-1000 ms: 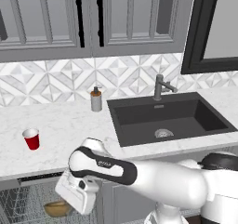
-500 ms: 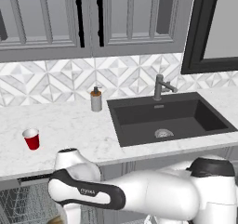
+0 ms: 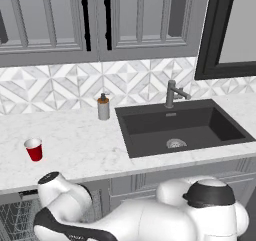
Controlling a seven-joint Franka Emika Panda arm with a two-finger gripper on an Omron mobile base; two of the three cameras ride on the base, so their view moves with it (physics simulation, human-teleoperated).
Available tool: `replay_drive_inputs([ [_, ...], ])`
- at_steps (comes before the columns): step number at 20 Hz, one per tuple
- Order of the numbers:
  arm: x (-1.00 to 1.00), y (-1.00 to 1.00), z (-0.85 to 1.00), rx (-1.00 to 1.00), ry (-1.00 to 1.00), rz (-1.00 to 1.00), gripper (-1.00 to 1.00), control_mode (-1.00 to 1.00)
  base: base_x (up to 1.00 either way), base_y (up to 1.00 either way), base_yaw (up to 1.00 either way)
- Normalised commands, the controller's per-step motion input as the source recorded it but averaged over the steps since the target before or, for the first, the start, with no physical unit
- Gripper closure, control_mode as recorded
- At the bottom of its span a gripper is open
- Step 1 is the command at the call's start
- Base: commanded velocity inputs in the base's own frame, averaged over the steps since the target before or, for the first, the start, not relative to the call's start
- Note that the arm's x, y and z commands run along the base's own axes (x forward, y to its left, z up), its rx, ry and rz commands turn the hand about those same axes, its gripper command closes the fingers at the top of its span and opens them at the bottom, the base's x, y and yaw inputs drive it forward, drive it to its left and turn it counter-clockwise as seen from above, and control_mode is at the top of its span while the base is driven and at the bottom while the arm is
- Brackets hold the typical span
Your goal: Pick up the cup and bowl from the counter, place them in the dishwasher, and close the dishwasher door.
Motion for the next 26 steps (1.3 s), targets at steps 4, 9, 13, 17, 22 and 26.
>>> replay_drive_inputs([
  [4,0.0,0.0,-0.48,0.04,-0.12,0.0,1.0,-1.0,0.0,0.0,0.0],
  [9,0.0,-0.01,-0.54,0.14,-0.19,0.0,1.0,-1.0,0.0,0.0,0.0],
  [13,0.01,0.0,-0.4,0.11,-0.23,0.0,1.0,-1.0,0.0,0.0,0.0],
  [17,0.18,0.0,-0.41,0.07,-0.02,0.0,1.0,-1.0,0.0,0.0,0.0],
  [22,0.23,-0.07,-0.31,0.04,0.0,0.0,1.0,-1.0,0.0,0.0,0.0],
  [26,0.15,-0.06,-0.28,0.01,-0.01,0.01,1.0,-1.0,0.0,0.0,0.0],
])
